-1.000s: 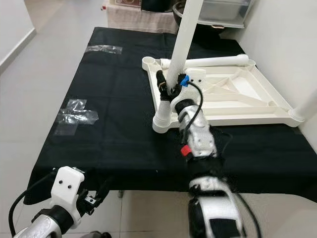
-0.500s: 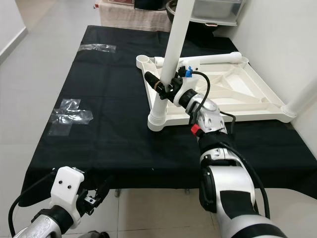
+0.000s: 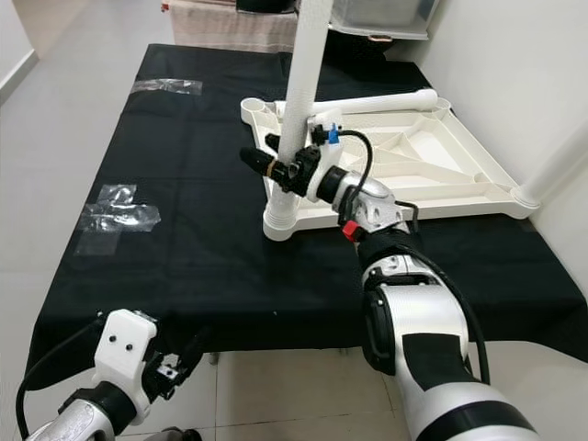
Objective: Building children table
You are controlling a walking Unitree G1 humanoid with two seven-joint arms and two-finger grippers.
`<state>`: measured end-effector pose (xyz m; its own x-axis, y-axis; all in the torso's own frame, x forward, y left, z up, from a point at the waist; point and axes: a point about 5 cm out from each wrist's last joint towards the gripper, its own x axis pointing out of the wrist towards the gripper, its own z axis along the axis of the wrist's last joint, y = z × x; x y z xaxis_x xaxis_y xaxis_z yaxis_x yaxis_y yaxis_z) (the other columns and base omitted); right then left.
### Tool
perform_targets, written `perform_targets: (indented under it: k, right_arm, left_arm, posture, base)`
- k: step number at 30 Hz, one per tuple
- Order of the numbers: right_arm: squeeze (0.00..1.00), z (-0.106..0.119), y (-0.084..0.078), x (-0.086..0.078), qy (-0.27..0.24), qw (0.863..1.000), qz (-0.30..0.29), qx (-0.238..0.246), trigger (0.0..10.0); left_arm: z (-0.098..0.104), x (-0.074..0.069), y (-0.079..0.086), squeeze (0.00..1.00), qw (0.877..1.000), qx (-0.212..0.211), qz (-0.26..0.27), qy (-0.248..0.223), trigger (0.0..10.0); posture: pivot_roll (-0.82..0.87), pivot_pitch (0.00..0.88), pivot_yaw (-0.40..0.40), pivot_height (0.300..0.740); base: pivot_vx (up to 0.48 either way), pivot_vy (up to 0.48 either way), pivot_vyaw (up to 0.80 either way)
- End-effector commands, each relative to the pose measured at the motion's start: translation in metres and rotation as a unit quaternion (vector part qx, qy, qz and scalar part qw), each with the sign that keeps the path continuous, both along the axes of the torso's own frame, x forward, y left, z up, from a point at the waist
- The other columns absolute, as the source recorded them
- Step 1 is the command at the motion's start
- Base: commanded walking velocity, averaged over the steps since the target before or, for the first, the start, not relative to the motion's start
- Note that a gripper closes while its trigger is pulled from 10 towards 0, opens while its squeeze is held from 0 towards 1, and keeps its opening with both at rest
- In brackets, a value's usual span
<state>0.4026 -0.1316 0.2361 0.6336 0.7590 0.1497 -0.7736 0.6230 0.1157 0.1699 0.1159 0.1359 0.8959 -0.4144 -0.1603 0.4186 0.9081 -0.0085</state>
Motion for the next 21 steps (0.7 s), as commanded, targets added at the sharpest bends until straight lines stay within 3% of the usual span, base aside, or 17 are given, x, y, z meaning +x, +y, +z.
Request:
perform_targets:
  k: [1,7,9,10,11,13,15,17,18,19,20,21]
  right_arm:
    - [0.0,0.003,0.005,0.001,-0.008,1.0,-0.008,0.013,0.0]
    - [0.0,-0.01,0.002,0.001,-0.016,0.998,-0.068,0.006,0.0]
    - [0.0,-0.011,-0.002,0.004,-0.016,0.992,-0.123,0.004,0.0]
    - [0.0,-0.011,-0.002,0.004,-0.016,0.992,-0.123,0.004,0.0]
    - [0.0,-0.013,-0.004,0.005,-0.014,0.985,-0.174,-0.005,0.0]
    - [0.0,-0.013,-0.004,0.005,-0.014,0.985,-0.174,-0.005,0.0]
    - [0.0,-0.026,-0.007,0.001,0.001,0.947,-0.319,-0.024,0.0]
    - [0.0,-0.04,-0.009,-0.016,0.022,0.889,-0.456,-0.02,0.0]
    - [0.0,-0.04,-0.009,-0.016,0.022,0.889,-0.456,-0.02,0.0]
    - [0.0,-0.044,-0.007,-0.026,0.029,0.868,-0.495,-0.012,0.0]
    - [0.0,-0.044,-0.007,-0.026,0.029,0.868,-0.495,-0.012,0.0]
    - [0.0,-0.046,-0.004,-0.034,0.037,0.85,-0.525,0.001,0.0]
  left_arm:
    - [-0.001,-0.003,-0.001,0.0,1.0,0.002,-0.001,0.003,10.0]
    - [-0.001,-0.001,-0.002,0.0,1.0,0.0,-0.003,0.003,10.0]
    - [-0.002,-0.001,-0.002,0.0,1.0,0.0,-0.004,0.002,10.0]
    - [-0.002,-0.001,-0.002,0.0,1.0,0.0,-0.004,0.002,10.0]
    - [-0.002,-0.001,-0.002,0.0,1.0,0.0,-0.004,0.002,10.0]
    - [-0.002,-0.001,-0.002,0.0,1.0,0.0,-0.004,0.002,10.0]
    - [-0.003,0.0,-0.002,0.0,1.0,0.0,-0.004,0.001,10.0]
    - [-0.003,0.0,-0.003,0.0,1.0,0.0,-0.007,0.0,10.0]
    - [-0.003,0.0,-0.003,0.0,1.0,0.0,-0.007,0.0,10.0]
    - [-0.003,0.001,-0.003,0.0,1.0,0.0,-0.008,0.0,10.0]
    - [-0.003,0.001,-0.003,0.0,1.0,0.0,-0.008,0.0,10.0]
    - [-0.003,0.001,-0.003,0.0,1.0,0.0,-0.008,0.0,10.0]
  posture:
    - [0.17,0.15,-0.123,0.74]
    - [0.17,0.14,-0.126,0.74]
    - [0.17,0.137,-0.129,0.74]
    - [0.17,0.137,-0.129,0.74]
    - [0.16,0.132,-0.127,0.74]
    - [0.16,0.132,-0.127,0.74]
    - [0.14,0.119,-0.122,0.74]
    - [0.15,0.115,-0.125,0.74]
    - [0.15,0.115,-0.125,0.74]
    - [0.15,0.115,-0.125,0.74]
    - [0.15,0.115,-0.125,0.74]
    - [0.15,0.117,-0.125,0.74]
  base:
    - [0.0,0.0,0.0]
    - [0.0,0.0,0.0]
    - [0.0,0.0,0.0]
    - [0.0,0.0,0.0]
    - [0.0,0.0,0.0]
    - [0.0,0.0,0.0]
    - [0.0,0.0,0.0]
    - [0.0,0.0,0.0]
    - [0.0,0.0,0.0]
    - [0.0,0.0,0.0]
    - [0.0,0.0,0.0]
    - [0.0,0.0,0.0]
